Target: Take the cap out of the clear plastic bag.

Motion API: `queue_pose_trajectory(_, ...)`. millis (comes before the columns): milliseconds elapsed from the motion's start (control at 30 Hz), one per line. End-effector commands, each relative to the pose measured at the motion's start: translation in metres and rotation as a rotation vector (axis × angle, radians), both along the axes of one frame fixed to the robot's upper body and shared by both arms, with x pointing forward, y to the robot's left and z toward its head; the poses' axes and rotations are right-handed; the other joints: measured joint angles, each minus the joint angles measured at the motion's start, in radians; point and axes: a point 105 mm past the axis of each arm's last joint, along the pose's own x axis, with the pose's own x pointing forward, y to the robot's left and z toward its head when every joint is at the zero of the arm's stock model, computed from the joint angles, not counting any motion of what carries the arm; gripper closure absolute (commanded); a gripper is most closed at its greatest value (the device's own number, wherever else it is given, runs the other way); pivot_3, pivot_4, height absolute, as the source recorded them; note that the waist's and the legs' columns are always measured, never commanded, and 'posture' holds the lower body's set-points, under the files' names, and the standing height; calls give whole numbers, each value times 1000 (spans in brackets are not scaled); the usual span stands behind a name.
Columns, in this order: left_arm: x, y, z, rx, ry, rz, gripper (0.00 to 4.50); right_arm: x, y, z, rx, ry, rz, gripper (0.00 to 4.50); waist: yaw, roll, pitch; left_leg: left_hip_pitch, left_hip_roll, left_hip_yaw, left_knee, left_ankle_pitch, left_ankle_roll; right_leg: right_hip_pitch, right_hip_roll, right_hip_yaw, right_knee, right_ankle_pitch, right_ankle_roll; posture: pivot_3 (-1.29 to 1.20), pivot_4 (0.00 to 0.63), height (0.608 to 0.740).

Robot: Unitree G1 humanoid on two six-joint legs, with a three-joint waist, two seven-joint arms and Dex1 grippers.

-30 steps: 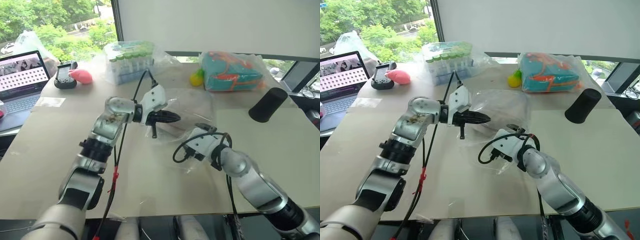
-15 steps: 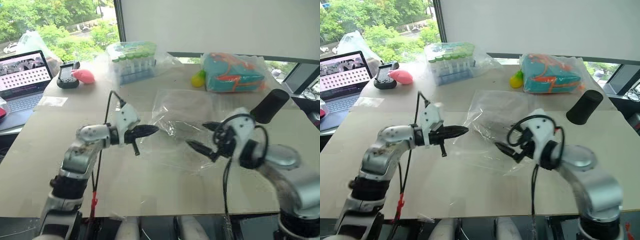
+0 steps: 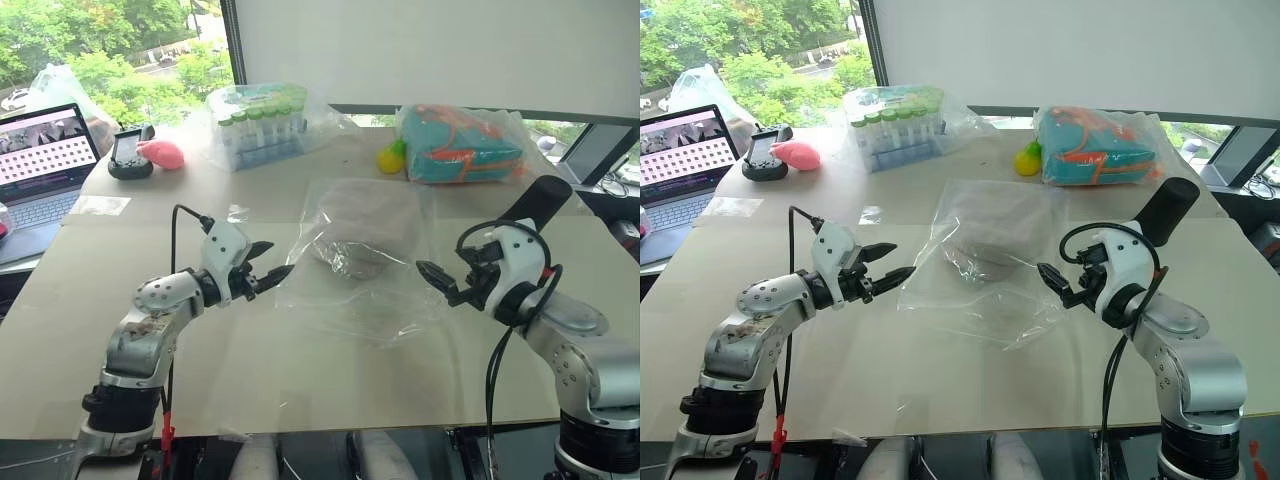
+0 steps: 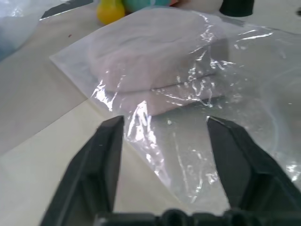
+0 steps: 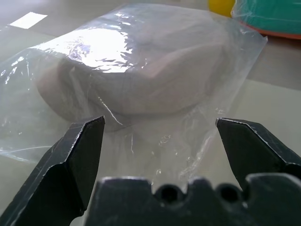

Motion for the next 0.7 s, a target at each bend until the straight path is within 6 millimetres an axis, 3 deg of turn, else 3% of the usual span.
queue_pose_trajectory(33,-25,-22,4,122,-75,-234,16,-1,3,10,-32,-51,34,0,0,0,0,0,0,0,0,0,0,0,0,0,0,-1,1,0,150,740)
queue_pose_trajectory(167,-36,-31,-14,227,-62,-374,16,-3,6,8,-47,-47,52,0,1,0,0,0,0,1,0,0,0,0,0,1,-1,-1,0,0,150,740)
queue_pose_trajectory(333,-20,-42,-33,293,-67,-369,16,-6,8,9,-48,-52,55,0,4,0,0,0,0,1,0,0,0,0,0,0,-1,-1,2,0,150,740)
queue_pose_trajectory(567,7,-64,-30,324,-210,-298,16,-13,8,13,-53,-65,40,0,5,0,0,-1,0,1,0,0,0,-1,0,1,-1,-1,2,0,150,740)
queue_pose_trajectory(700,12,-70,-35,381,-238,-310,16,-15,12,14,-49,-71,51,0,3,0,0,-1,0,1,0,0,0,0,0,1,-1,-1,2,0,150,740)
